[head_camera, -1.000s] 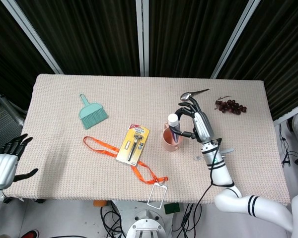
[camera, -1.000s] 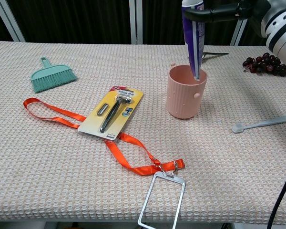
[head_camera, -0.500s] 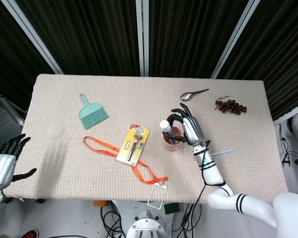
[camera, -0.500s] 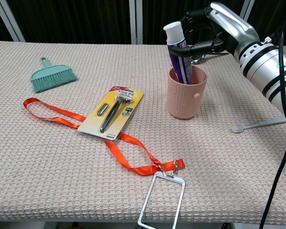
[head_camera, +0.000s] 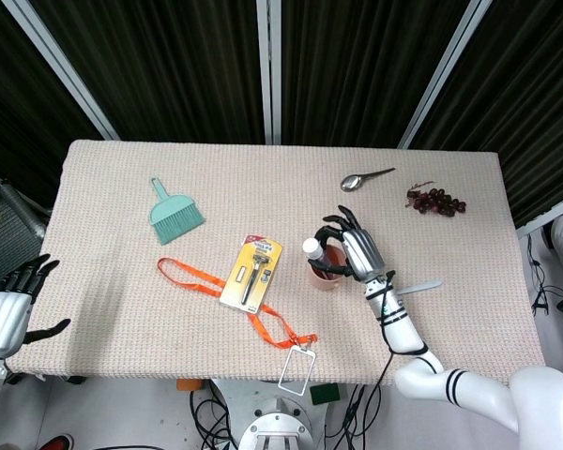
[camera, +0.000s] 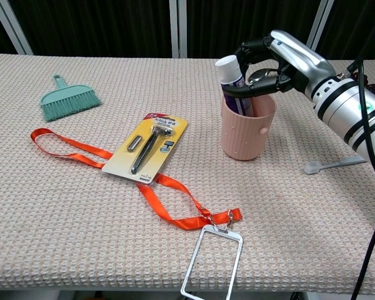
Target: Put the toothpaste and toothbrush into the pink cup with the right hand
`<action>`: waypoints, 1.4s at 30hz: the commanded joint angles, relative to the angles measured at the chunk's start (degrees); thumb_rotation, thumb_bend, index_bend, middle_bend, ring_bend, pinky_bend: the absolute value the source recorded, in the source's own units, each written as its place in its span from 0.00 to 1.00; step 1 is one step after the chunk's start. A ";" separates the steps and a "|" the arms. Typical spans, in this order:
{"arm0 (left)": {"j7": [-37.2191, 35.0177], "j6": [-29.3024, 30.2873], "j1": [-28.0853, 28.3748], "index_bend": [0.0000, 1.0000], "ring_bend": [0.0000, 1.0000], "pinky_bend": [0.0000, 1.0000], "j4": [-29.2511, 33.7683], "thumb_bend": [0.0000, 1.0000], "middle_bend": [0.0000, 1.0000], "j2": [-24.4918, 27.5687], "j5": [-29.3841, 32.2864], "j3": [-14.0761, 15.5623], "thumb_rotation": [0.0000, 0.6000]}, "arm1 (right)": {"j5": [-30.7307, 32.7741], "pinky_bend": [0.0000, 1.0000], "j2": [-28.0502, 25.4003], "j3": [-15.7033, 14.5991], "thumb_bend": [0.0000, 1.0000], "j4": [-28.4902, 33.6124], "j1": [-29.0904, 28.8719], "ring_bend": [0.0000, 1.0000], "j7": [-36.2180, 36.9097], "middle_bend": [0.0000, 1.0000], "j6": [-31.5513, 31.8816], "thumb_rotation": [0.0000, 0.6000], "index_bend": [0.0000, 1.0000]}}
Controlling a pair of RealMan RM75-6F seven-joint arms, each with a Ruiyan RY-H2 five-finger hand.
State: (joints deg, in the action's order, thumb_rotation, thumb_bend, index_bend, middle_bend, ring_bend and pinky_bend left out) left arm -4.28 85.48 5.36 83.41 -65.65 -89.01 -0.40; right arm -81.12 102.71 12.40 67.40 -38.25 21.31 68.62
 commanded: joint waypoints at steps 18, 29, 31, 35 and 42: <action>0.20 0.05 -0.01 0.13 0.11 0.22 0.19 0.09 0.08 0.16 0.08 -0.09 0.91 | -1.58 0.00 -1.46 -0.96 0.46 -0.56 0.68 0.01 3.69 0.40 -0.75 1.00 0.39; 0.47 0.10 -0.02 0.13 0.11 0.22 0.56 0.09 0.08 0.42 0.06 -0.10 0.91 | -1.45 0.00 -4.89 -0.62 0.44 3.22 2.79 0.00 6.83 0.28 0.88 1.00 0.16; 0.56 0.07 0.04 0.13 0.11 0.22 0.70 0.09 0.08 0.42 0.01 -0.13 0.90 | -1.43 0.00 -6.35 -0.53 0.44 4.88 3.43 0.00 7.67 0.27 1.32 1.00 0.14; 0.88 0.13 0.04 0.13 0.11 0.22 0.95 0.09 0.08 0.41 -0.12 -0.08 0.91 | -3.06 0.00 -9.32 0.12 0.44 7.49 5.10 0.00 9.21 0.26 5.36 1.00 0.13; 1.07 0.32 -0.05 0.13 0.11 0.22 1.23 0.09 0.08 0.64 -0.09 -0.12 0.90 | -5.39 0.00 -20.77 -3.67 0.39 10.74 9.34 0.00 -2.10 0.28 6.84 1.00 0.19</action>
State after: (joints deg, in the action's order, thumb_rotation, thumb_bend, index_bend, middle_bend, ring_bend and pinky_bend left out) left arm -3.21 85.80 5.31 84.64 -65.01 -89.10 -0.52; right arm -85.02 87.70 11.26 76.35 -31.08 25.87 75.72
